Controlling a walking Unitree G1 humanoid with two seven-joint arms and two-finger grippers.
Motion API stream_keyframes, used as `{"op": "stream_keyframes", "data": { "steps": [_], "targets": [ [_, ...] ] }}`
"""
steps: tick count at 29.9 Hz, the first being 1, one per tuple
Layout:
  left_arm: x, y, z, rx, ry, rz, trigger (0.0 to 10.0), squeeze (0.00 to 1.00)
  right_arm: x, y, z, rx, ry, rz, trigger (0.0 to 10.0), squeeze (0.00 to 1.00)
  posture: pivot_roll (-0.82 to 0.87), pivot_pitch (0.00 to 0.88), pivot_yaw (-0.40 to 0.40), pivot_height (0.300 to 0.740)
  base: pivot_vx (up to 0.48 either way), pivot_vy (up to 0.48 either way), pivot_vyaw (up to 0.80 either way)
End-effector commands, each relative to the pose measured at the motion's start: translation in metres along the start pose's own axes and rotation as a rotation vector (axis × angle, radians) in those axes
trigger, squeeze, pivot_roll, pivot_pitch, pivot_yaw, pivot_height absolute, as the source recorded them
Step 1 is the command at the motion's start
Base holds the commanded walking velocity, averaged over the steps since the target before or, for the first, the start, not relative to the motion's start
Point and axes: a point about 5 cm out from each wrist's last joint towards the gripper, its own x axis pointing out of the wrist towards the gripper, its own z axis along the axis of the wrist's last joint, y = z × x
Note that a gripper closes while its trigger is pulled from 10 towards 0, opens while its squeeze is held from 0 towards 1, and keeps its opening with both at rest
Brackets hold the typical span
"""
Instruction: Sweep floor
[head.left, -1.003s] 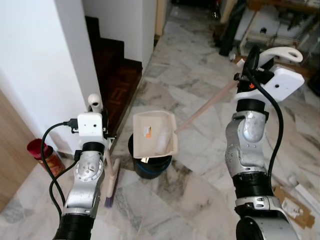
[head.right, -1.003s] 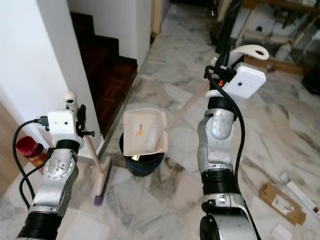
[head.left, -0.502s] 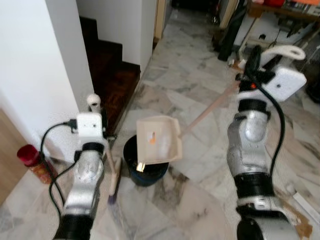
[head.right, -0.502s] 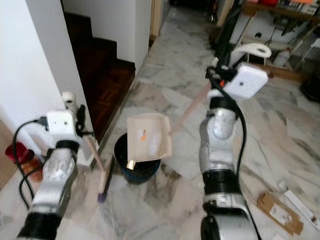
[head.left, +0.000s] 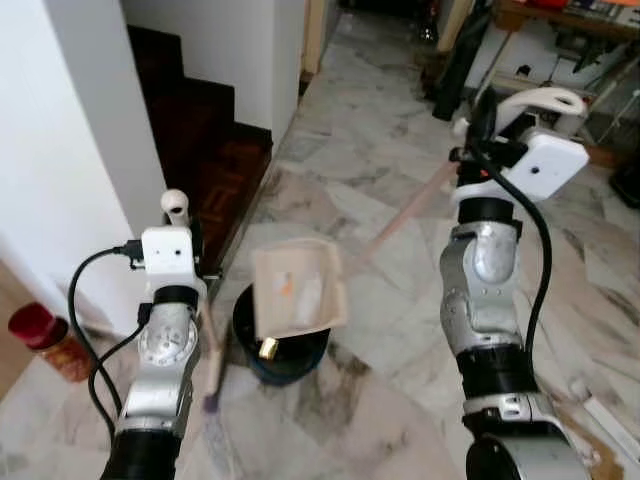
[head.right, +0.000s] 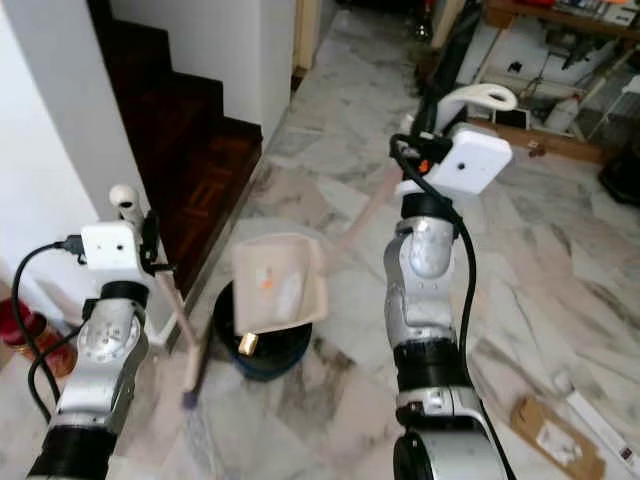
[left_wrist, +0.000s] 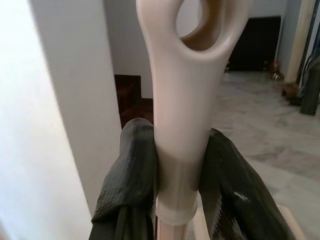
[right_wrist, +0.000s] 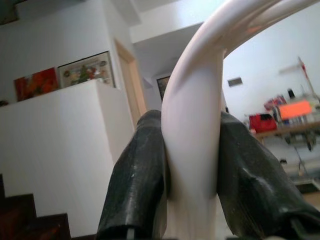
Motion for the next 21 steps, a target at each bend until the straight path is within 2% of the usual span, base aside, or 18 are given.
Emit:
{"op": "stream_keyframes", "data": {
  "steps": [1,7,15,21],
  "targets": [
    [0.002,-0.008,0.011,-0.003,-0.057,-0.017,10.0,0.00,0.006,-0.007,0.015,-0.003,-0.071,-0.022,10.0,0.00,0.12,0.050,-0.083,0.740,0.277,0.000,0.00],
    [0.002,-0.008,0.011,-0.003,-0.059,-0.015,10.0,0.00,0.006,-0.007,0.015,-0.002,-0.070,-0.022,10.0,0.00,0.12,0.051,-0.084,0.740,0.278,0.000,0.00],
    [0.001,-0.009,0.013,-0.010,-0.076,-0.023,10.0,0.00,0.007,-0.005,0.015,0.007,-0.071,-0.018,10.0,0.00,0.12,0.058,-0.086,0.740,0.000,0.000,0.00],
    [0.000,-0.010,0.013,-0.013,-0.076,-0.025,10.0,0.00,0.005,0.010,0.018,0.032,-0.093,0.047,10.0,0.00,0.12,0.059,-0.087,0.740,0.000,0.000,0.00]
  ]
}}
